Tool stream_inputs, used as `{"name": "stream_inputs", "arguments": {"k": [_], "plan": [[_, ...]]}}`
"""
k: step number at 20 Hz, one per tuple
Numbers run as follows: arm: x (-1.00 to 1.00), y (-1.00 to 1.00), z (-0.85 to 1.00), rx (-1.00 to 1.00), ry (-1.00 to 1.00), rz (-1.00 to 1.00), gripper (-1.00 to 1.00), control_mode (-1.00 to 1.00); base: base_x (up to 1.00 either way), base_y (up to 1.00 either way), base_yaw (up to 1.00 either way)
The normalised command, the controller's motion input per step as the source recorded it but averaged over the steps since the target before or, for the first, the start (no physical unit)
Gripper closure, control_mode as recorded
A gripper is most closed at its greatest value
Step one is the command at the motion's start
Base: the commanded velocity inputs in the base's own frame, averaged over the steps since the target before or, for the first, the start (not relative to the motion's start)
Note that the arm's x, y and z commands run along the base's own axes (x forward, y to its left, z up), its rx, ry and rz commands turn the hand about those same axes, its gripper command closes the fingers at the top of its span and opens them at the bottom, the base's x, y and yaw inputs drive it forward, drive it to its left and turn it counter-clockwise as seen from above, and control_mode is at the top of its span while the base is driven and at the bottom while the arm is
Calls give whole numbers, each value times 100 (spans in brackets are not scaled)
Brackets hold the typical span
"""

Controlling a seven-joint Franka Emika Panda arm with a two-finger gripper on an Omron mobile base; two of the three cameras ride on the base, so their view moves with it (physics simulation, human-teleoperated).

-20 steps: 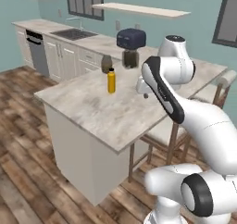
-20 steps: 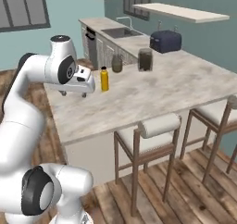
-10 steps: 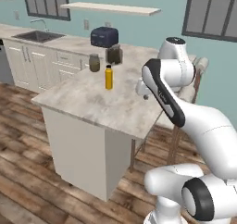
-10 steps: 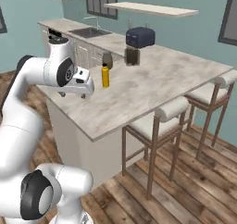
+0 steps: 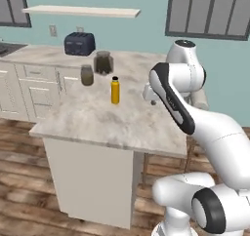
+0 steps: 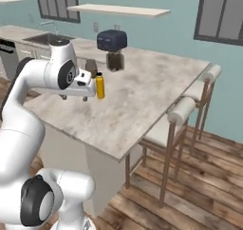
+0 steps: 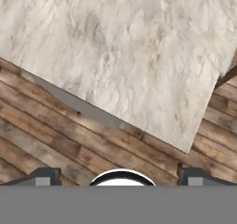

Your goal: Pick the jar and jar from the dining table and place them in the open cabinet. Close the cabinet after placing the objects.

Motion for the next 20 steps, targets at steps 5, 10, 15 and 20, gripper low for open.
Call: {"name": "stream_inputs", "arguments": {"k": [5,10,15,20], "plan": [[0,0,0,0,0,0,-100,100,25,100,-47],[0,0,0,0,0,0,-100,100,0,100,-42],[0,0,0,0,0,0,-100,100,-13,100,-35],[0,0,0,0,0,0,-100,100,-22,100,-30]]}}
